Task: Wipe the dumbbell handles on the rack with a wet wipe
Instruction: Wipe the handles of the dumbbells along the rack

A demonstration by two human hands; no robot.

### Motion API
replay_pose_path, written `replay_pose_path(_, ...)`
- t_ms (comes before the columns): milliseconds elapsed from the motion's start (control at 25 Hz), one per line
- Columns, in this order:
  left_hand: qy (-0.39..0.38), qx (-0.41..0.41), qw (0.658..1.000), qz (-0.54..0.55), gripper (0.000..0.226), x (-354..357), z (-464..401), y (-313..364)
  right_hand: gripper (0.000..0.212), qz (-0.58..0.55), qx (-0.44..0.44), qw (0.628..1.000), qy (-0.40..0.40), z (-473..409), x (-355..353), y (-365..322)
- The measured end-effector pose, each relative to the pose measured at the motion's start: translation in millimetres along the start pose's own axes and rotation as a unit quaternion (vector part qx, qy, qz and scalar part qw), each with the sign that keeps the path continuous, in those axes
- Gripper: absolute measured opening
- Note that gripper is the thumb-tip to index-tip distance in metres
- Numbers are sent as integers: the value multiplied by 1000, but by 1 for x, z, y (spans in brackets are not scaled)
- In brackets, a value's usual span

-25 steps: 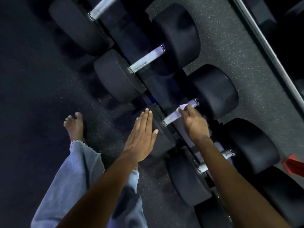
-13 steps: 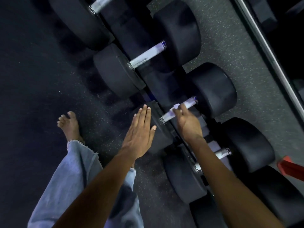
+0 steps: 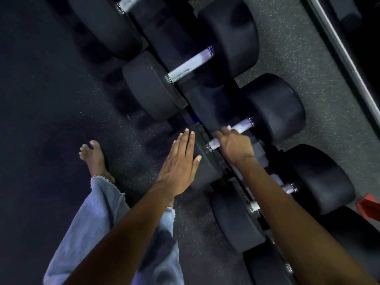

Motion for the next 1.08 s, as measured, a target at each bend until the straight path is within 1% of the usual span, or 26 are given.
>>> replay_pose_path(80, -12, 3, 1000, 1, 67, 0, -1, 0, 29, 19, 51, 998, 12, -10, -7, 22)
replay_pose_path(160, -20, 0, 1000, 2, 67, -2, 0, 0, 31, 7, 90, 996, 16, -16, -10, 39)
replay_pose_path(280, -19, -5, 1000, 2, 65, -5, 1, 3, 29, -34, 89, 995, 34, -13, -11, 39)
replay_pose_path(360, -25, -16, 1000, 3, 65, -4, 1, 4, 25, -104, 95, 989, 41, -4, -8, 32)
replay_pose_path(440, -19, -20, 1000, 9, 64, -5, 2, 6, 20, -201, 112, 971, 58, 10, -3, 20)
replay_pose_path(560, -17, -24, 999, 19, 62, -6, 3, 7, 21, -301, 108, 938, 135, 37, 4, -6)
replay_pose_path(640, -17, -23, 999, 21, 62, -6, 3, 7, 24, -363, 136, 903, 186, 52, 18, -15)
replay_pose_path(680, -17, -22, 999, 19, 62, -7, 3, 8, 22, -394, 167, 880, 204, 58, 29, -15)
replay_pose_path(720, -18, -18, 1000, 14, 64, -7, 3, 8, 18, -433, 211, 850, 214, 61, 38, -13)
replay_pose_path(800, -25, -10, 1000, -1, 66, -6, 4, 6, 10, -508, 311, 773, 218, 57, 51, -7)
replay_pose_path(840, -29, -3, 1000, -9, 67, -6, 4, 5, 7, -536, 361, 731, 220, 52, 53, -2)
replay_pose_path(880, -31, 7, 999, -18, 68, -5, 3, 4, 8, -562, 415, 679, 224, 45, 55, 6)
replay_pose_path(960, -40, 25, 998, -34, 69, -6, 1, 3, 13, -606, 524, 547, 243, 34, 56, 25)
replay_pose_path(1000, -46, 29, 998, -39, 69, -7, 0, 2, 14, -621, 564, 479, 259, 31, 55, 35)
replay_pose_path(1040, -49, 33, 997, -42, 70, -8, 0, 2, 14, -643, 582, 411, 280, 29, 53, 43)
replay_pose_path(1080, -51, 36, 997, -41, 71, -8, -1, 2, 11, -674, 582, 343, 299, 26, 52, 49)
Point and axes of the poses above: each hand's wrist, its own z-axis away from the middle knuckle, its own x-axis out of the palm, y = z × x, the point moved 5 cm from there along -z, towards the middle knuckle, and after that the axes turned 5 degrees about y, right-handed, at the moved point
